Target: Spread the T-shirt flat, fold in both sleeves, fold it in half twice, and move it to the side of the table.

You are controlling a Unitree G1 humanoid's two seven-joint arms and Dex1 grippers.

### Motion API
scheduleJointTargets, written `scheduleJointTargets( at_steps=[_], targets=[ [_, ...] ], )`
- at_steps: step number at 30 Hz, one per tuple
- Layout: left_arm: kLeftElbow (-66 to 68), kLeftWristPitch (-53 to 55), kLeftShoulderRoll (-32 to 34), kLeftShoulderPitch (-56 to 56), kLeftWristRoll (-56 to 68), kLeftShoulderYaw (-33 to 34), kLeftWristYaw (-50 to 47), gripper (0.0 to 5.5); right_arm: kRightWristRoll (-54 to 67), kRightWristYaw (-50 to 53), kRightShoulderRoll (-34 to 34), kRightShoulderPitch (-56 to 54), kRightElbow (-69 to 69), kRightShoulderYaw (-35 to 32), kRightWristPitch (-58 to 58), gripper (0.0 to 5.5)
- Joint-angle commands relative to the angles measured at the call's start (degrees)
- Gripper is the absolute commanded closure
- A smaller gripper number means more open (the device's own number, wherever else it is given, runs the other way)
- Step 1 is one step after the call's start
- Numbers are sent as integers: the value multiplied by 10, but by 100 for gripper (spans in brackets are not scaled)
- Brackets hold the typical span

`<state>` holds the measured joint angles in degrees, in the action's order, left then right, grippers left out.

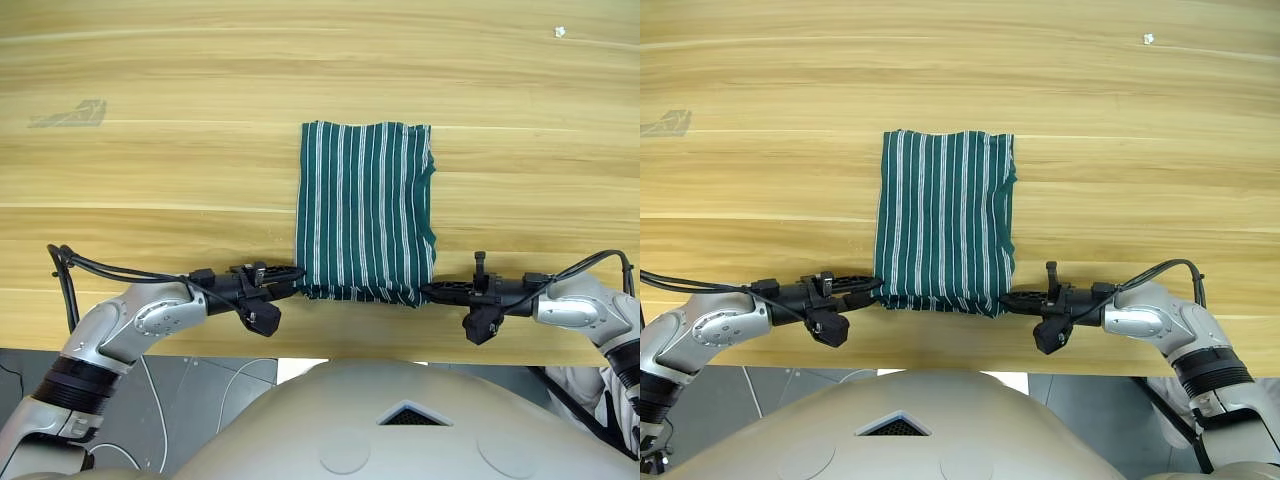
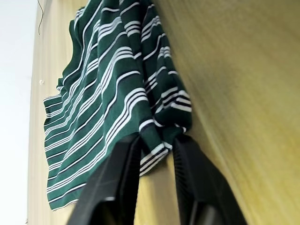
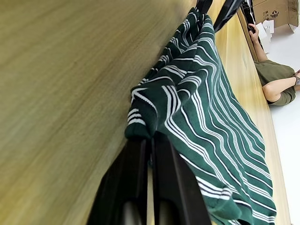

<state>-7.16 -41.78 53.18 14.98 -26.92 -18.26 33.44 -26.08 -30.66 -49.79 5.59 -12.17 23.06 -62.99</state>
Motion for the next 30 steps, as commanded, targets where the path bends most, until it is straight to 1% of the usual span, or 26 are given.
scheduleJointTargets(
  at_steps=[1, 3, 5, 8, 10, 12, 14, 17, 19, 21, 23, 25, 28, 30],
  targets=[
    [6, 20, 5, 22, -6, -18, 26, 498, 14, -14, 0, -6, 6, 10, 17, 550],
    [2, 23, 8, 29, 6, -14, 23, 541, 26, -22, 2, -10, 5, 15, 26, 550],
    [-3, 28, 14, 37, 19, -3, 21, 550, 94, -56, 3, -16, 13, 31, 68, 550],
    [-16, 60, 24, 45, 77, 14, 43, 550, 258, -147, -12, -7, 56, 46, 190, 550],
    [-30, 105, 30, 46, 156, 38, 66, 550, 407, -225, -39, 4, 121, 42, 317, 550],
    [-61, 147, 38, 54, 240, 61, 92, 550, 504, -282, -65, 11, 173, 27, 410, 550],
    [-106, 189, 56, 75, 319, 80, 124, 550, 572, -320, -84, 13, 208, 2, 474, 550],
    [-164, 258, 116, 137, 419, 112, 199, 550, 648, -359, -98, 9, 242, -46, 556, 550],
    [-185, 283, 129, 165, 466, 142, 226, 550, 675, -377, -98, 13, 256, -72, 595, 550],
    [-206, 294, 128, 195, 504, 182, 245, 550, 680, -393, -103, 32, 272, -97, 616, 550],
    [-227, 297, 124, 227, 513, 216, 259, 550, 685, -404, -101, 47, 285, -118, 633, 550],
    [-243, 300, 117, 243, 509, 234, 268, 550, 682, -411, -96, 60, 298, -135, 643, 550],
    [-234, 309, 111, 206, 501, 233, 280, 550, 653, -409, -86, 76, 300, -154, 640, 550],
    [-214, 319, 101, 163, 495, 226, 280, 550, 627, -405, -70, 60, 286, -154, 634, 550]
  ],
)
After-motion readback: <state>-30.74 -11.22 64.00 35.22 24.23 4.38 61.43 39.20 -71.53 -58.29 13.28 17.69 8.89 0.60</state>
